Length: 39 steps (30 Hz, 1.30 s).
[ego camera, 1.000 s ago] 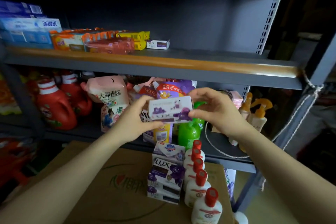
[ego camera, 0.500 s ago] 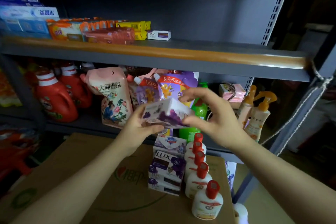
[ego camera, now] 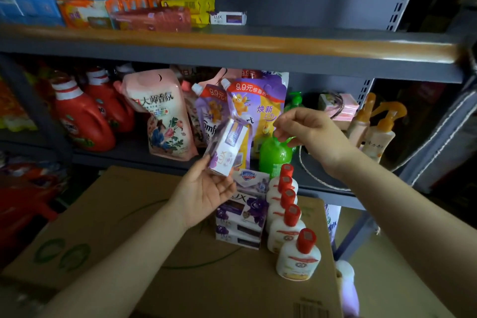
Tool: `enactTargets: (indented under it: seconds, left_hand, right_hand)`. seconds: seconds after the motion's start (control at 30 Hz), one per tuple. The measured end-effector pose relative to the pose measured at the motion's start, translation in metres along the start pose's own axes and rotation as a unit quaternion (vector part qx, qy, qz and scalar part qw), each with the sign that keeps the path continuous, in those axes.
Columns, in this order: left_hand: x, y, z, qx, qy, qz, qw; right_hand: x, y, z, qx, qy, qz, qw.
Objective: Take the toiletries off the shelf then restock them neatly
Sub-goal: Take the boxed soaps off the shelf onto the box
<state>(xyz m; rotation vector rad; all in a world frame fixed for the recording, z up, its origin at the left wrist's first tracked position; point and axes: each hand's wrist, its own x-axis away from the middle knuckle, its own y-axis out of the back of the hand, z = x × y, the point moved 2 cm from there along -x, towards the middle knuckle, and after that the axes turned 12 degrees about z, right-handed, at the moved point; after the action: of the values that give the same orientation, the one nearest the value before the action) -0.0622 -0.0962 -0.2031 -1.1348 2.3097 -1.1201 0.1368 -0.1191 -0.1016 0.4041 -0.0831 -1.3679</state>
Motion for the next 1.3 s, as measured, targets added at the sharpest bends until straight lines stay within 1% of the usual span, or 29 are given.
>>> enactTargets:
  seconds: [0.03, 0.1, 0.13, 0.2, 0.23, 0.3, 0.33, 0.47, 0.5, 0.53, 0.57, 0.67, 0.7, 0.73, 0.8, 0.83, 0.87, 0.9, 0.93, 1.0, 1.03, 1.07, 1.1, 1.13, 1.17, 1.2, 1.23, 1.3]
  left_hand:
    - [0.004, 0.003, -0.003, -0.034, 0.008, -0.025, 0.999]
    - [0.013, 0.01, -0.013, -0.151, 0.015, -0.032, 0.988]
    - [0.017, 0.016, -0.019, -0.232, 0.018, -0.022, 0.972]
    - [0.026, 0.018, -0.028, -0.391, 0.053, -0.005, 0.919]
    - [0.028, 0.017, -0.029, -0.445, 0.076, -0.004, 0.892]
    - [0.026, 0.012, -0.026, -0.503, 0.107, -0.009, 0.858]
    - [0.024, 0.01, -0.023, -0.514, 0.118, -0.016, 0.849]
    - [0.012, 0.011, -0.011, -0.529, 0.117, -0.057, 0.839]
    - [0.009, 0.01, -0.009, -0.543, 0.116, -0.059, 0.829]
    - [0.007, 0.01, -0.009, -0.571, 0.119, -0.056, 0.81]
    - [0.005, 0.01, -0.01, -0.61, 0.124, -0.045, 0.781]
    - [-0.001, 0.011, -0.014, -0.724, 0.15, -0.006, 0.674]
    - [-0.003, 0.012, -0.015, -0.746, 0.164, 0.003, 0.645]
    - [-0.005, 0.013, -0.016, -0.758, 0.175, 0.012, 0.629]
    - [-0.008, 0.012, -0.02, -0.768, 0.192, 0.03, 0.61]
    - [-0.011, 0.009, -0.027, -0.782, 0.18, 0.035, 0.595]
    - [-0.014, 0.003, -0.038, -0.802, 0.151, 0.033, 0.577]
    - [-0.017, -0.008, -0.053, -0.819, 0.102, 0.023, 0.564]
    - [-0.022, -0.021, -0.073, -0.83, 0.037, 0.007, 0.557]
    - [-0.03, -0.05, -0.114, -0.828, -0.134, -0.025, 0.545]
    - [-0.032, -0.065, -0.134, -0.819, -0.233, -0.036, 0.522]
    - [-0.034, -0.079, -0.154, -0.815, -0.322, -0.044, 0.48]
    - [-0.037, -0.089, -0.171, -0.817, -0.385, -0.048, 0.427]
    - [-0.041, -0.096, -0.185, -0.824, -0.423, -0.053, 0.374]
    - [-0.047, -0.099, -0.199, -0.833, -0.442, -0.062, 0.325]
    - [-0.054, -0.101, -0.21, -0.844, -0.447, -0.074, 0.287]
    - [-0.063, -0.103, -0.221, -0.853, -0.445, -0.087, 0.258]
    - [-0.08, -0.101, -0.238, -0.869, -0.427, -0.113, 0.222]
  right_hand:
    - [0.0, 0.0, -0.001, 0.009, -0.004, 0.009, 1.0]
    - [-0.001, 0.001, -0.003, 0.021, -0.004, 0.022, 1.0]
    - [-0.001, 0.003, -0.004, 0.021, -0.002, 0.024, 0.999]
    - [-0.002, 0.004, -0.006, 0.022, -0.002, 0.026, 0.999]
    - [-0.003, 0.004, -0.007, 0.028, -0.004, 0.027, 0.999]
    - [-0.005, 0.001, -0.011, 0.054, -0.011, 0.034, 0.998]
    - [-0.006, -0.001, -0.014, 0.066, -0.015, 0.039, 0.997]
    - [-0.007, -0.007, -0.019, 0.084, -0.014, 0.061, 0.994]
    - [-0.008, -0.008, -0.019, 0.088, -0.014, 0.066, 0.994]
    - [-0.009, -0.008, -0.019, 0.091, -0.015, 0.069, 0.993]
    - [-0.01, -0.008, -0.02, 0.095, -0.017, 0.071, 0.993]
    - [-0.015, -0.008, -0.02, 0.109, -0.023, 0.076, 0.991]
    - [-0.017, -0.008, -0.019, 0.113, -0.024, 0.079, 0.99]
    - [-0.019, -0.007, -0.016, 0.119, -0.022, 0.081, 0.989]
    - [-0.024, -0.007, -0.008, 0.127, -0.012, 0.083, 0.988]
    - [-0.026, -0.005, -0.002, 0.126, -0.004, 0.083, 0.989]
    - [-0.03, -0.003, 0.005, 0.123, 0.006, 0.08, 0.989]
    - [-0.035, 0.0, 0.014, 0.122, 0.015, 0.077, 0.989]
    - [-0.04, 0.003, 0.024, 0.126, 0.024, 0.071, 0.989]
    - [-0.053, 0.01, 0.044, 0.159, 0.042, 0.041, 0.985]
    - [-0.062, 0.015, 0.054, 0.191, 0.054, 0.012, 0.98]
    - [-0.071, 0.02, 0.063, 0.222, 0.066, -0.023, 0.972]
    - [-0.08, 0.025, 0.074, 0.246, 0.078, -0.055, 0.965]
    - [-0.089, 0.029, 0.084, 0.261, 0.09, -0.079, 0.958]
    - [-0.097, 0.032, 0.095, 0.273, 0.104, -0.095, 0.952]
    - [-0.107, 0.035, 0.105, 0.29, 0.113, -0.107, 0.944]
    - [-0.117, 0.038, 0.116, 0.317, 0.118, -0.118, 0.934]
    - [-0.143, 0.04, 0.131, 0.376, 0.121, -0.128, 0.91]
